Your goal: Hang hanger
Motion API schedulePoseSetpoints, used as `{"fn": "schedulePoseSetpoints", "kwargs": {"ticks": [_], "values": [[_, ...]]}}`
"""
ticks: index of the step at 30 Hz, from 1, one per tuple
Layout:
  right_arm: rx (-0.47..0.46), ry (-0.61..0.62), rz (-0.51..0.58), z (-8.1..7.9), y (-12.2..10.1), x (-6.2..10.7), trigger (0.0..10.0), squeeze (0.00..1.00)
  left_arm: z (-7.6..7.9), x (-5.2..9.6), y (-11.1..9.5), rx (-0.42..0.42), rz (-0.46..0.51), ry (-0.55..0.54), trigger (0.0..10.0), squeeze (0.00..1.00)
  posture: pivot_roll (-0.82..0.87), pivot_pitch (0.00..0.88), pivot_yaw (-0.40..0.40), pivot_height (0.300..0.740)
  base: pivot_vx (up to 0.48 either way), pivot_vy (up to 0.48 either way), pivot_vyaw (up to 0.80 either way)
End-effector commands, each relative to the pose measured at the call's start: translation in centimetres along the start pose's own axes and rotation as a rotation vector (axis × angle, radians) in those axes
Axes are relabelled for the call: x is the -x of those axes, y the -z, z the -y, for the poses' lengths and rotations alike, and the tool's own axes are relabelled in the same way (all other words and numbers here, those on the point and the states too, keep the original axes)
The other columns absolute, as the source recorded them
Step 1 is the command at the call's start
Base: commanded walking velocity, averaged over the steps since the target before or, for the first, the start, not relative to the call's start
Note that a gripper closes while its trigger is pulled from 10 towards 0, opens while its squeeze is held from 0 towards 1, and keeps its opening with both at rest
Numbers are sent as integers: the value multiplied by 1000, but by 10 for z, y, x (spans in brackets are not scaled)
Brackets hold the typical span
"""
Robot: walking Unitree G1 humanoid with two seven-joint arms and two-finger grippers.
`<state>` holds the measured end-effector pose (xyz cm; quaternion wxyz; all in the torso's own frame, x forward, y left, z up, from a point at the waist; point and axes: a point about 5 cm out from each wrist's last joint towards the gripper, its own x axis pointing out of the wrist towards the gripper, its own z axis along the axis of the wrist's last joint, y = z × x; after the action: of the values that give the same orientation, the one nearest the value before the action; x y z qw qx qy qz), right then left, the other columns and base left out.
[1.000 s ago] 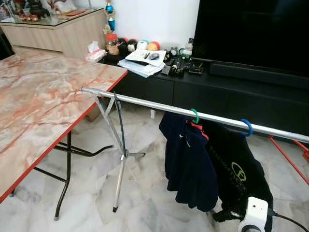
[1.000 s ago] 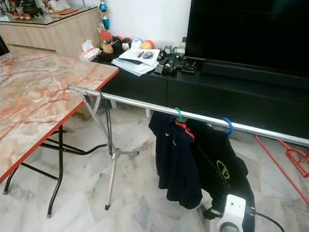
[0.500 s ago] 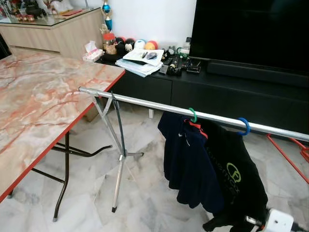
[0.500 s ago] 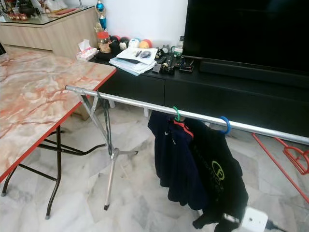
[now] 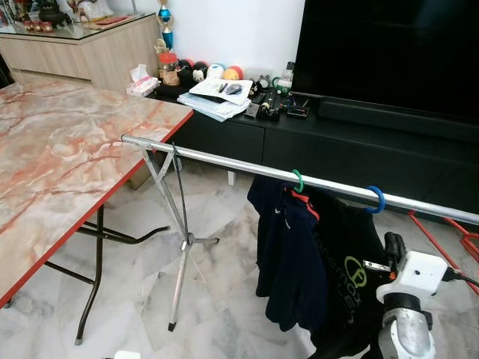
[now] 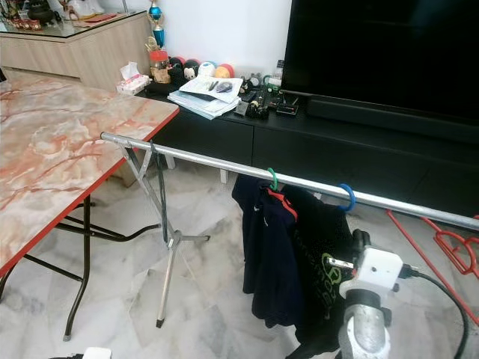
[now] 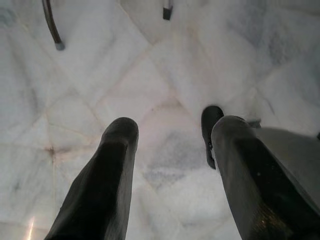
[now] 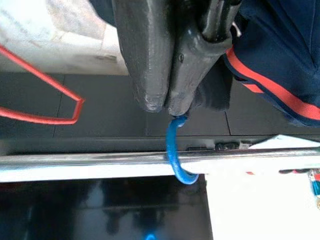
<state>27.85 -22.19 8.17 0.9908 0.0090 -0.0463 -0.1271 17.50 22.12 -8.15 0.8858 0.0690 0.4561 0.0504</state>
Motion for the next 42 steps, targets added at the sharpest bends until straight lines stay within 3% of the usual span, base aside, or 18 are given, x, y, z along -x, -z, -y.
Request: {"fn": "schedulePoseSetpoints", "kwargs": {"ticks": [1, 6, 21, 28, 42], "values": [[-14, -13, -4, -6, -1, 1, 10000, 0, -2, 1, 5, 27, -21, -16, 10000, 0, 131, 0, 3, 740, 0, 0, 0], [-25, -26, -35, -10, 5, 7, 10000, 0, -3, 1, 8, 72, -28, -23, 10000, 0, 111, 0, 14, 740, 0, 0, 0], [22, 26, -114, 17, 16, 35, 10000, 0, 3, 6, 28, 80, -70, 1, 10000, 0, 60, 0, 6, 740, 50, 0, 0], [39, 58, -135, 29, 18, 39, 10000, 0, 5, 7, 30, 64, -69, 19, 10000, 0, 56, 0, 7, 740, 269, 0, 0], [44, 78, -161, 30, 24, 41, 10000, 0, 5, 6, 28, 61, -70, 23, 10000, 0, 68, 0, -2, 740, 124, 0, 0]]}}
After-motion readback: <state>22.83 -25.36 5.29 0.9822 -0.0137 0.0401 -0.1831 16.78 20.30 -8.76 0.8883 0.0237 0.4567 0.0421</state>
